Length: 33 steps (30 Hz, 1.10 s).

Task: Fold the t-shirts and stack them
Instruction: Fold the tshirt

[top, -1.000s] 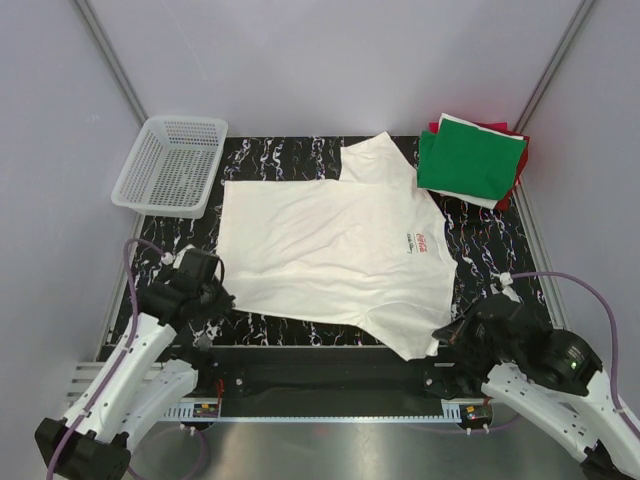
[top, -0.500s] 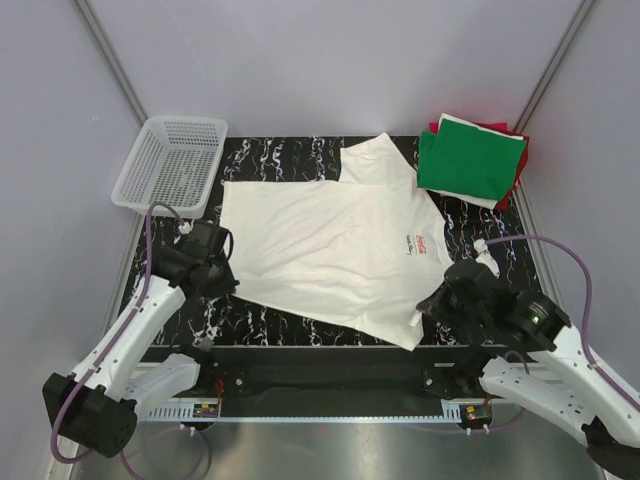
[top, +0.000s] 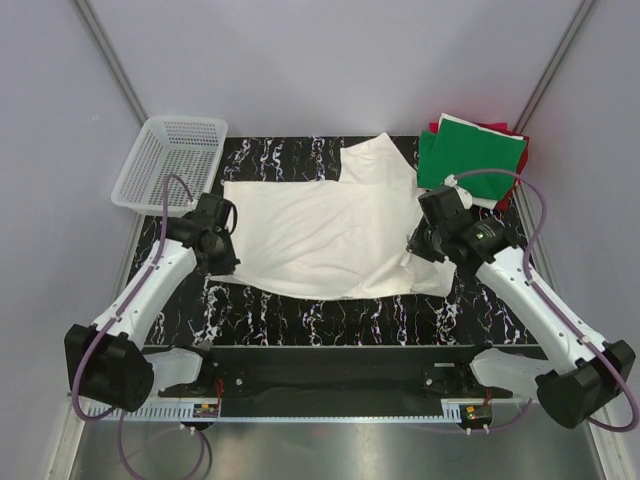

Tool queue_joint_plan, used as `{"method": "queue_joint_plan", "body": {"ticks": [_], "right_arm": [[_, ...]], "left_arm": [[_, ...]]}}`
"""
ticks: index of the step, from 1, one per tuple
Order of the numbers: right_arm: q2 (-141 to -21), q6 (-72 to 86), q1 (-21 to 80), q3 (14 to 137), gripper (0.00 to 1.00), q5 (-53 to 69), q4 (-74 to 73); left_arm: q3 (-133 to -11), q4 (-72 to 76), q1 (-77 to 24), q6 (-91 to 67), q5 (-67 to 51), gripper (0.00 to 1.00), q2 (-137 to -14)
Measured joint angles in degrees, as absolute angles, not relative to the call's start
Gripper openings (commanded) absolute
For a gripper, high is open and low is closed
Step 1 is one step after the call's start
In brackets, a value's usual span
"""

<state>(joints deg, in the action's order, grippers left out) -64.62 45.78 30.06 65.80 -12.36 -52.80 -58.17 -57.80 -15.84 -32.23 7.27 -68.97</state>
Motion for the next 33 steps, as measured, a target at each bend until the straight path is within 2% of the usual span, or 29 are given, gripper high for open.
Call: {"method": "queue_joint_plan", "body": {"ticks": [13, 28, 31, 33], "right_arm": [[-77.21, 36.69, 20.69, 69.65, 0.00, -4.78, -44.71], [-88.75, 31.77, 17.12, 79.13, 0.00, -3.57, -42.87], [-91.81, 30.81, 17.08, 80.84, 0.00, -3.60, -42.65], [-93.73, 30.20, 17.06, 81.49, 0.00, -3.60, -42.65]], "left_arm": [[-59.31, -53.95, -12.40, -29.04, 7.29, 0.00, -79.05], [-63.13, -52.31, -10.87, -27.03, 7.42, 0.00, -89.89], [-64.38, -52.53, -10.63, -26.76, 7.49, 0.02, -91.70], [-65.78, -52.95, -10.52, -26.63, 7.51, 0.07, -92.88]]}}
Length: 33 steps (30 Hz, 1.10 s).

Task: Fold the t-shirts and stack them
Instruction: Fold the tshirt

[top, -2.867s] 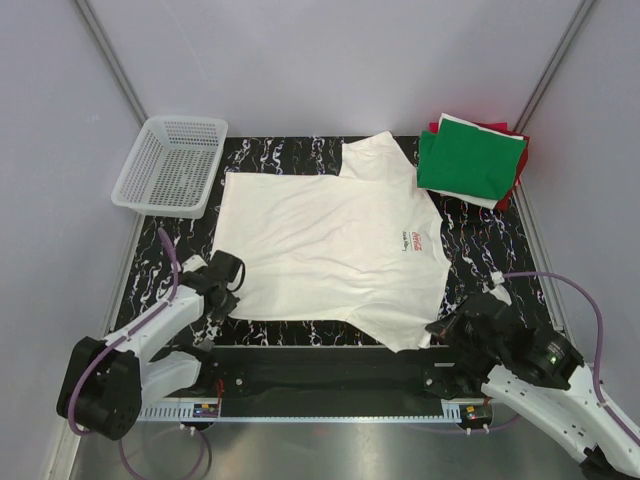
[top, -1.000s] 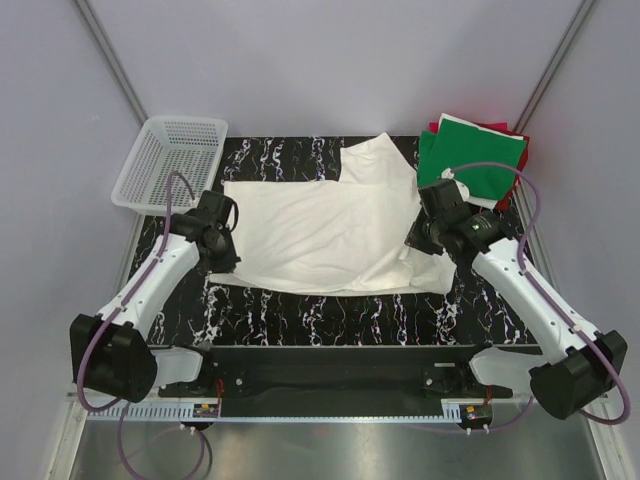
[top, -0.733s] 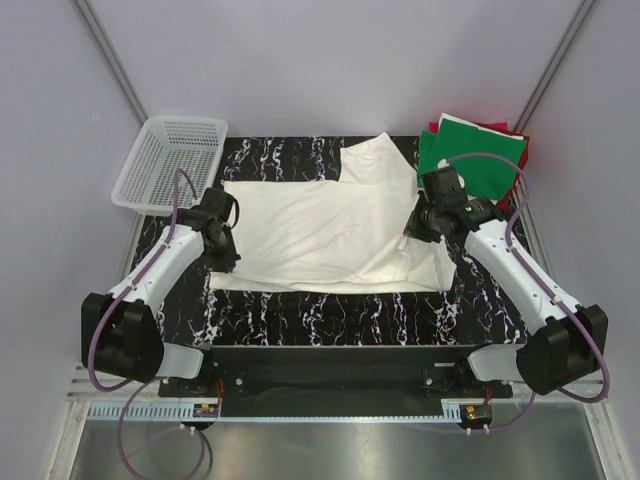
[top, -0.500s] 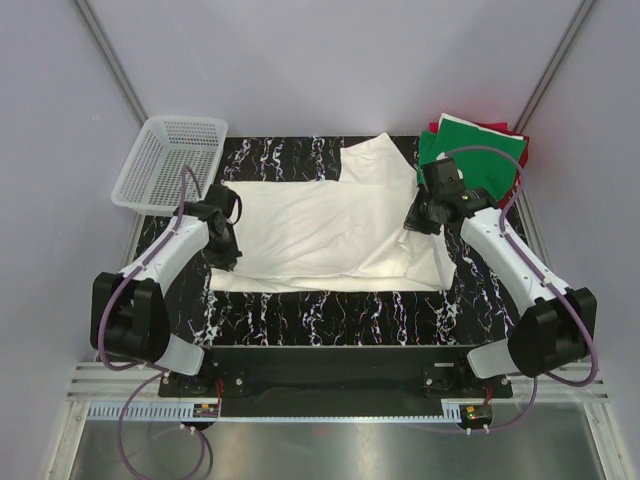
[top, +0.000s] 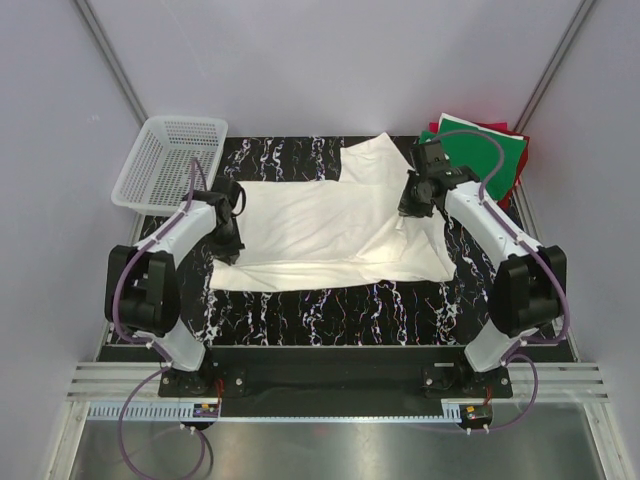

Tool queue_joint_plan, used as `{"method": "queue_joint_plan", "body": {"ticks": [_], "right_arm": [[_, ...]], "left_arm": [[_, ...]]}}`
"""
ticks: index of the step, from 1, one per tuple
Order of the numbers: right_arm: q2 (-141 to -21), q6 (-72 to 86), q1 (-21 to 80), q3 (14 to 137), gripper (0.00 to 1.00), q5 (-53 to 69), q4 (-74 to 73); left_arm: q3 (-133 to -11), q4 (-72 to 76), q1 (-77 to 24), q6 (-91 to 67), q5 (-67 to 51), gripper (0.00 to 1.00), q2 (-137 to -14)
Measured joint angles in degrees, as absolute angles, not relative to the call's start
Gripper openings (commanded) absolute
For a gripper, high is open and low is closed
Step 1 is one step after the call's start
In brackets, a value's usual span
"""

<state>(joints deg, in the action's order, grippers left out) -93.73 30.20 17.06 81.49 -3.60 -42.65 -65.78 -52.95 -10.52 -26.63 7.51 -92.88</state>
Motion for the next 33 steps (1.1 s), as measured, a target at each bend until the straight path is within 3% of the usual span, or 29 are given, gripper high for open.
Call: {"method": "queue_joint_plan", "body": {"ticks": [3, 5, 7, 8, 9, 12, 17, 25, 33], "right_arm": [[-97.01, 29.47, 16.82, 82.85, 0.04, -3.55, -42.85], [-99.92, 29.15, 16.43, 84.53, 0.21, -3.49, -43.09], [-103.39, 28.62, 15.86, 87.39, 0.51, -3.42, -43.66], [-104.90, 28.14, 15.53, 89.14, 0.58, -3.44, -44.23], [-107.24, 27.70, 15.09, 92.05, 0.62, -3.42, -45.63], [-113.34, 25.91, 13.85, 101.25, 0.76, -3.62, -48.03], [-113.84, 23.77, 12.60, 106.15, 0.76, -4.89, -49.74], [-92.58, 26.13, 11.97, 75.75, 0.59, 6.33, -40.47], [-98.41, 29.28, 11.99, 62.67, 0.54, 18.65, -30.06]], "left_arm": [[-68.25, -53.17, -10.41, -26.24, 7.57, 0.19, -94.98], [-69.91, -53.58, -10.39, -25.67, 7.66, 0.29, -96.71], [-71.42, -54.46, -10.33, -25.41, 7.79, 0.40, -98.08], [-72.31, -54.96, -10.31, -25.36, 8.12, 0.44, -98.50], [-73.25, -55.61, -10.26, -25.41, 8.47, 0.55, -98.72], [-75.77, -57.14, -10.52, -25.80, 10.22, 0.68, -97.84], [-76.16, -58.92, -13.74, -25.19, 15.68, 0.70, -90.48], [-61.21, -57.06, -17.37, -24.01, 17.82, 0.72, -62.08], [-53.52, -54.70, -17.32, -24.18, 19.00, 0.77, -46.81]]}}
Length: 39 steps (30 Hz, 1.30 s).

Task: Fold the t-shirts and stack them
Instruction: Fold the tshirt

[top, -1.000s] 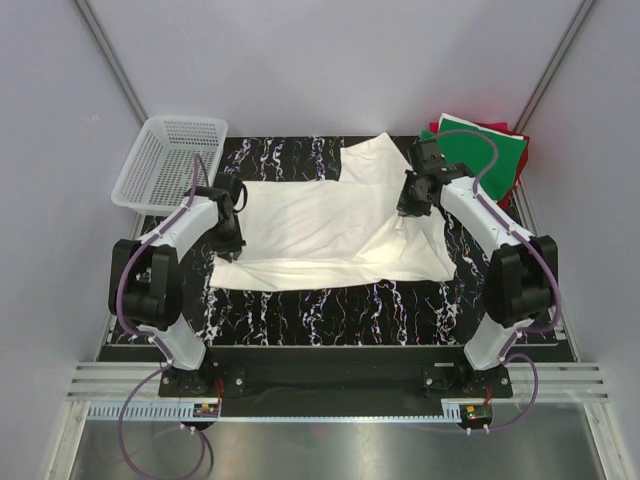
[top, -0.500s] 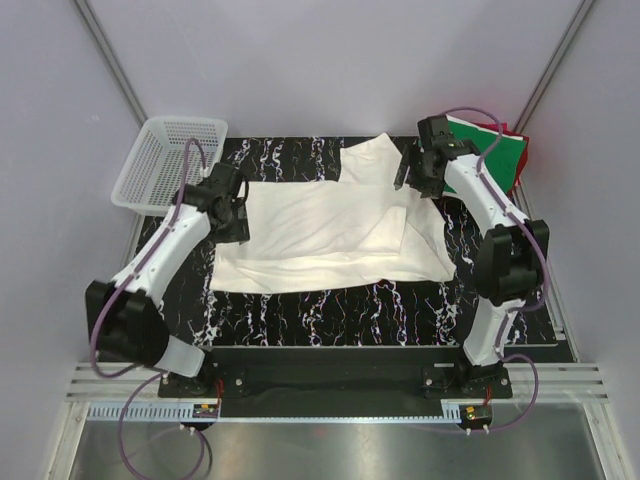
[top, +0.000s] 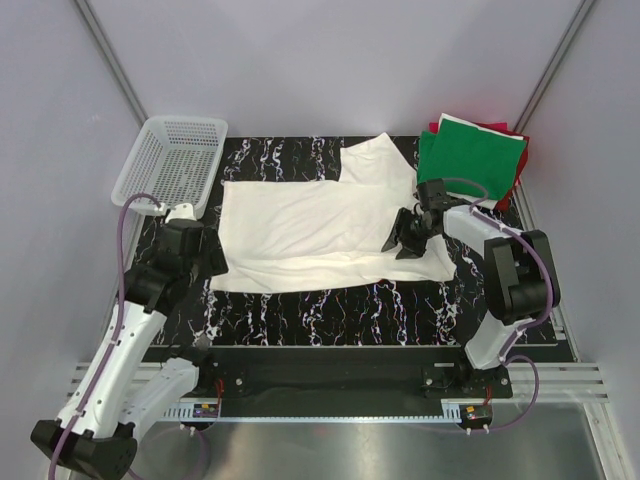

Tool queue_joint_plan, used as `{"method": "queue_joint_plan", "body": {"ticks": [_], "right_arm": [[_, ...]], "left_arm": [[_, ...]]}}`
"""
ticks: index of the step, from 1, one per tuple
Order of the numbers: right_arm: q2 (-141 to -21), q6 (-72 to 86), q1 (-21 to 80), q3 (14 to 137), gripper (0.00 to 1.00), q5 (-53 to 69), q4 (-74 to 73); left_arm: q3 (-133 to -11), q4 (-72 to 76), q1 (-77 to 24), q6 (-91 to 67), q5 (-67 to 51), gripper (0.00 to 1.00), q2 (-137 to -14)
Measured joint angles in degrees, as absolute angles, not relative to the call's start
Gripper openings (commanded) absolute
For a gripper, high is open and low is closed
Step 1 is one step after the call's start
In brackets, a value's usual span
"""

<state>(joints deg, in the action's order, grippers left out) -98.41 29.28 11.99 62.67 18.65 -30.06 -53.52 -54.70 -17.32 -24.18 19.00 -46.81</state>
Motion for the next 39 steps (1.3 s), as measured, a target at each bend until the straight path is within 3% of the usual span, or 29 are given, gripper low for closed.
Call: {"method": "queue_joint_plan", "body": {"ticks": [12, 25, 28, 32, 33, 36, 39], "right_arm": [[-101.54, 30.68, 11.99, 61.76, 0.52, 20.29, -24.25], [-100.05, 30.92, 11.99, 57.52, 0.56, 17.56, -23.62], [-100.29, 30.89, 11.99, 57.74, 0.51, 17.43, -23.64], [-101.84, 30.72, 11.99, 59.22, 0.29, 17.45, -23.68], [-102.30, 30.61, 11.99, 59.68, 0.16, 17.47, -23.70], [-103.48, 30.55, 11.99, 61.45, 0.00, 17.54, -24.27], [-104.05, 30.65, 11.99, 63.99, 0.00, 17.56, -25.63]], "left_arm": [[-52.73, -52.25, -17.32, -24.23, 19.38, 0.79, -45.19], [-52.34, -51.66, -17.32, -24.23, 19.35, 0.79, -45.08], [-52.23, -51.62, -17.32, -24.23, 19.35, 0.79, -45.08], [-52.23, -51.53, -17.32, -24.23, 19.38, 0.79, -45.08], [-52.23, -51.51, -17.32, -24.23, 19.38, 0.79, -45.08], [-52.21, -51.40, -17.32, -24.23, 19.38, 0.79, -45.08], [-52.21, -51.35, -17.32, -24.23, 19.38, 0.79, -45.08]]}}
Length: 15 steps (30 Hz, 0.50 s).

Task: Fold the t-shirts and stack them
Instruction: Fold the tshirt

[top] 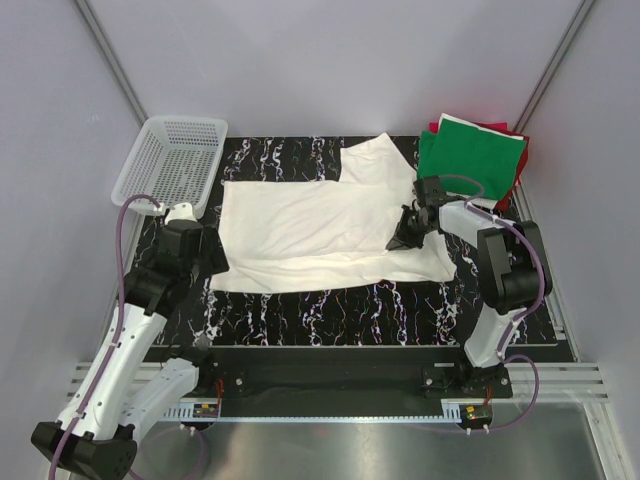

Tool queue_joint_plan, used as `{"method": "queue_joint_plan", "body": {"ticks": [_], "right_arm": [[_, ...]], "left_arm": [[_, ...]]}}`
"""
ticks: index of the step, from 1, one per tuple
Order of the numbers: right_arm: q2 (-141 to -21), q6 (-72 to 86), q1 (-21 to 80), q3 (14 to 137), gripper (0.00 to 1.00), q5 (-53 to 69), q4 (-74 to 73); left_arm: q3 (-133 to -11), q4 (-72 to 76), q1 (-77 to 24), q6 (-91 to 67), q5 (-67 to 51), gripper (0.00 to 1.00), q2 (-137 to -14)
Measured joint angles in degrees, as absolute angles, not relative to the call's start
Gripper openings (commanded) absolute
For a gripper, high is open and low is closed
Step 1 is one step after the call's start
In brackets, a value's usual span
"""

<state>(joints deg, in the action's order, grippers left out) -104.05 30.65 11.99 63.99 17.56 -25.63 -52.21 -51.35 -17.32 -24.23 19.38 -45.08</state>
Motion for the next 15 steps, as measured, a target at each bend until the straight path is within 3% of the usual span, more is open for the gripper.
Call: {"method": "queue_joint_plan", "body": {"ticks": [6, 12, 15], "right_arm": [[-106.13, 30.65, 12.34, 73.95, 0.00, 18.74, -29.04], [-117.51, 29.32, 16.45, 90.48, 0.00, 19.64, -32.01], [-123.07, 28.27, 18.85, 98.00, 0.11, 19.79, -35.14]], "left_arm": [[-52.14, -51.29, -17.32, -24.23, 19.35, 0.79, -45.08], [-51.99, -51.11, -17.32, -24.23, 19.35, 0.79, -45.10], [-51.99, -51.09, -17.32, -24.21, 19.35, 0.79, -45.10]]}}
